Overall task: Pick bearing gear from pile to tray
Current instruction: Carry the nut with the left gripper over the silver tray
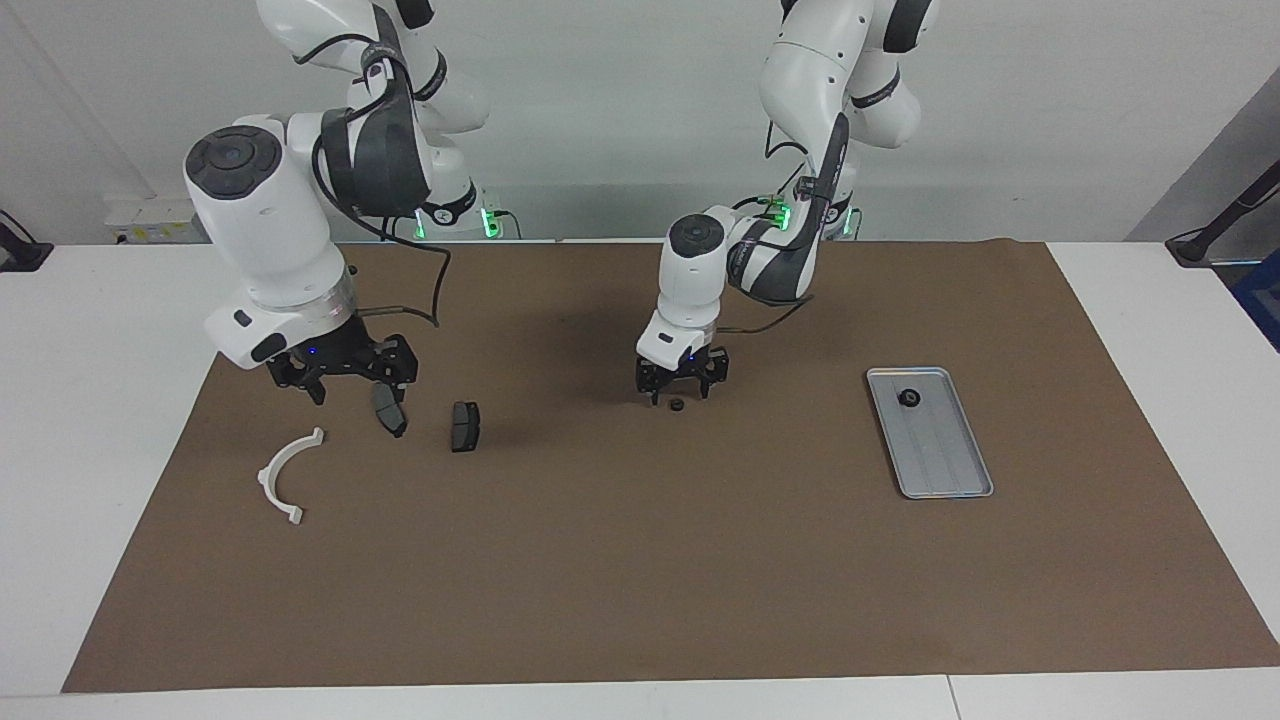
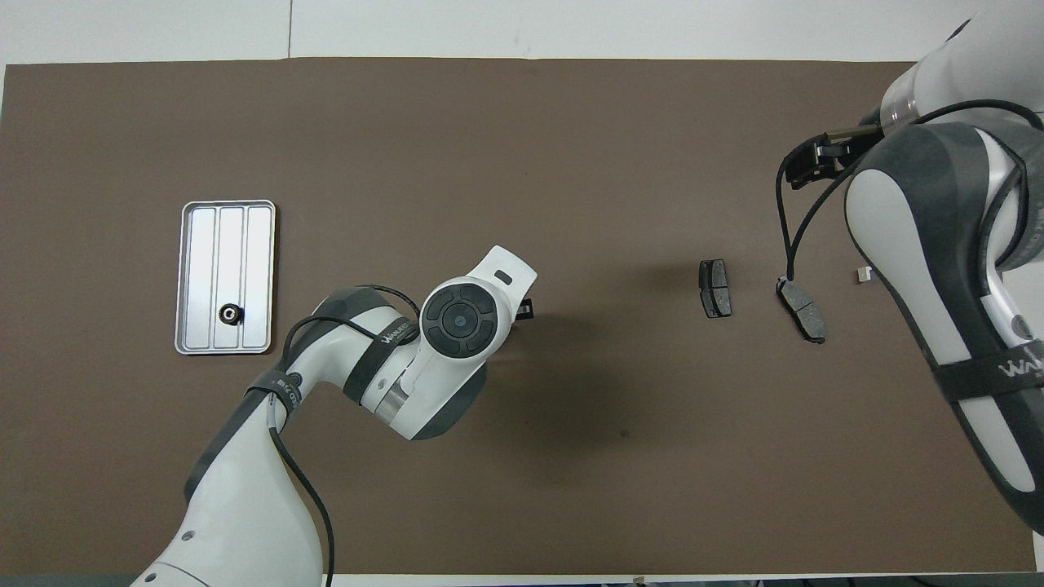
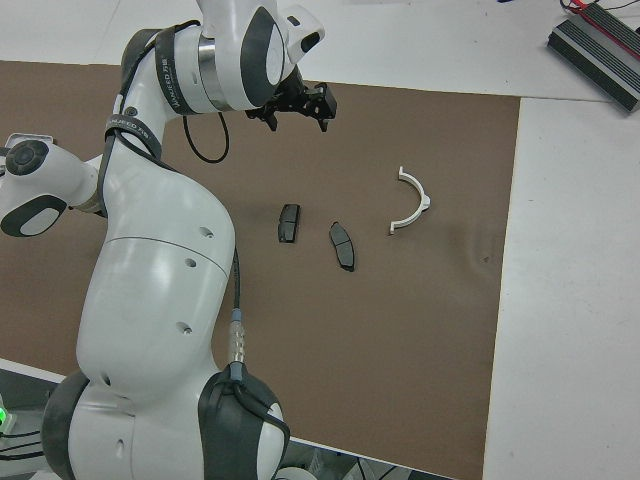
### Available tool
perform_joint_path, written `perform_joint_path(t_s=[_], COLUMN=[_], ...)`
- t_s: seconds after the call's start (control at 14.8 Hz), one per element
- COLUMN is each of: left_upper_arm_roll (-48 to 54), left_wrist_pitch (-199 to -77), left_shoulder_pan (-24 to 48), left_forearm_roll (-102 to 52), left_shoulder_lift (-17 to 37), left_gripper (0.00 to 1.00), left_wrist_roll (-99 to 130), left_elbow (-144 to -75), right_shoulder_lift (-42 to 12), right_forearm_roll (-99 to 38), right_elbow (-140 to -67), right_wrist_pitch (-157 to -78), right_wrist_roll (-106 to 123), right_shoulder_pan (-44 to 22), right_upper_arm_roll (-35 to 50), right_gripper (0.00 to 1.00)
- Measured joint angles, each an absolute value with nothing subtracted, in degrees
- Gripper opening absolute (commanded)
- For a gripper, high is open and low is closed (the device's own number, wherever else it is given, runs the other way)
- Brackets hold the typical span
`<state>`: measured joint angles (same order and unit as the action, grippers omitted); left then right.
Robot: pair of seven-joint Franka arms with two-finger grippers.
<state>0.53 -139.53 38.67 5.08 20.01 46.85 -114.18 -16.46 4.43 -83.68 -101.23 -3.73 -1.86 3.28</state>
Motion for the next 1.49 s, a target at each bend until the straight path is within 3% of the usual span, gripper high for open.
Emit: perform_joint_path(t_s=[0.07, 0.14, 0.2, 0.47, 0.81, 1.15, 1.49], left_upper_arm_roll=[0.48, 0.48, 0.49, 0.49, -0.24, -0.61, -0.93], left_wrist_pitch=[-139.53, -139.51, -139.39, -138.89, -130.94, -116.18, -113.19], left_shoulder_pan=[38.67, 38.68, 38.69, 38.70, 36.67, 22.48, 5.82], left_forearm_roll=[5.16, 5.19, 5.22, 5.31, 5.51, 2.60, -0.40], left_shoulder_lift=[20.01, 20.02, 20.07, 20.04, 19.71, 10.54, 7.79], left_gripper=[0.44, 0.17, 0.00, 0.00, 0.00, 0.00, 0.00], left_wrist_roll=[46.85, 46.86, 46.86, 47.09, 43.83, 20.99, -4.06], left_elbow=[-114.18, -114.18, -114.18, -113.94, -108.41, -104.17, -104.37], right_shoulder_lift=[-16.41, -16.32, -16.17, -13.44, -3.89, 4.25, 5.12], right_forearm_roll=[4.43, 4.43, 4.43, 4.13, 0.21, 0.01, 0.50], right_elbow=[-83.74, -83.87, -84.02, -86.69, -93.90, -95.56, -96.84], right_wrist_pitch=[-101.18, -101.05, -100.94, -100.57, -100.47, -96.63, -94.49], right_wrist_roll=[-3.73, -3.73, -3.73, -3.73, -3.73, -3.73, -3.73], right_shoulder_pan=[-1.86, -1.86, -1.86, -1.93, -1.93, -1.93, -1.79], right_upper_arm_roll=[3.28, 3.28, 3.28, 3.31, 3.28, 3.28, 2.85], right_gripper=[1.00, 1.00, 1.00, 1.00, 1.00, 1.00, 1.00])
